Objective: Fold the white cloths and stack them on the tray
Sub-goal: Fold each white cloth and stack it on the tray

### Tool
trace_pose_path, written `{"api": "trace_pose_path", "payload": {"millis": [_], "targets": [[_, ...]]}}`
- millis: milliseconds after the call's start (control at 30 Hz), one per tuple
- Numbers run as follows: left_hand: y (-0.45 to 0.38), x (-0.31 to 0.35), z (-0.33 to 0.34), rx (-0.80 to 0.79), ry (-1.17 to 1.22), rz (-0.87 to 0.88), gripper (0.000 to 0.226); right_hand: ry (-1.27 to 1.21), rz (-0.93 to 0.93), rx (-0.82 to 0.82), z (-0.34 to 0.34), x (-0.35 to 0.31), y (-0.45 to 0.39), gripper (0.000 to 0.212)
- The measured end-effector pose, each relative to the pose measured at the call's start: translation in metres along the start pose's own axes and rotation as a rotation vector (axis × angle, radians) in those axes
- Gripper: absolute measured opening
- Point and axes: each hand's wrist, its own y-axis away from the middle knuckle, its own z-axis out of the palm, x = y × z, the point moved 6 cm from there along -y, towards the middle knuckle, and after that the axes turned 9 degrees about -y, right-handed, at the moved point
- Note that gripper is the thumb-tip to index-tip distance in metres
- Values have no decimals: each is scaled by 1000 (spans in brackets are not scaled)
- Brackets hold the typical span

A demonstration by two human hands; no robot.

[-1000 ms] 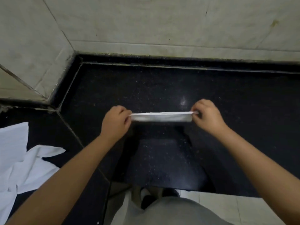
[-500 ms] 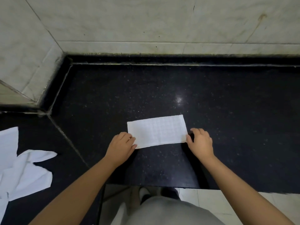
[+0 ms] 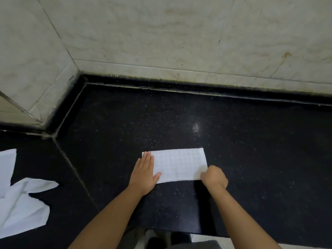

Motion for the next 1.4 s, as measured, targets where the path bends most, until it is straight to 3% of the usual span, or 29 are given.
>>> {"api": "trace_pose_path", "payload": {"millis": [167,367,500,633,667,733,800,900,1033,1167,1233,1300,1400], "targets": [[4,-1,-2,-9,14,-21,71,-192,-66,45,-15,-11,5,12],[18,-25,-11,59,146,-91,66,-385,-449,192,-35,-85,55,12],[42,-67,-3,53,171,-225,66,-224,-726,167,4,-144,94,10],[68,-97,11,9,160,-299,66,39,-889,68,72,-152,102,5],[73,-101,15,-2,165,-304,66,70,-923,67,81,-149,102,15],[81,-105,21,-22,164,-304,74,90,-943,38,92,-144,94,26],[84,-106,25,-17,153,-290,91,43,-988,58,89,-143,91,24],[82,-99,25,6,139,-236,73,-54,-1021,122,76,-144,93,11],[76,-90,21,66,175,-135,93,-93,-1105,162,81,-144,102,25],[73,-88,25,64,141,-105,65,18,-1078,72,97,-137,103,27],[72,-86,28,56,129,-84,73,55,-1065,15,98,-137,103,20],[70,-83,28,81,161,-69,89,73,-1106,-13,92,-134,103,31],[67,-70,13,234,134,-6,72,168,-1122,117,67,-114,94,46]]}}
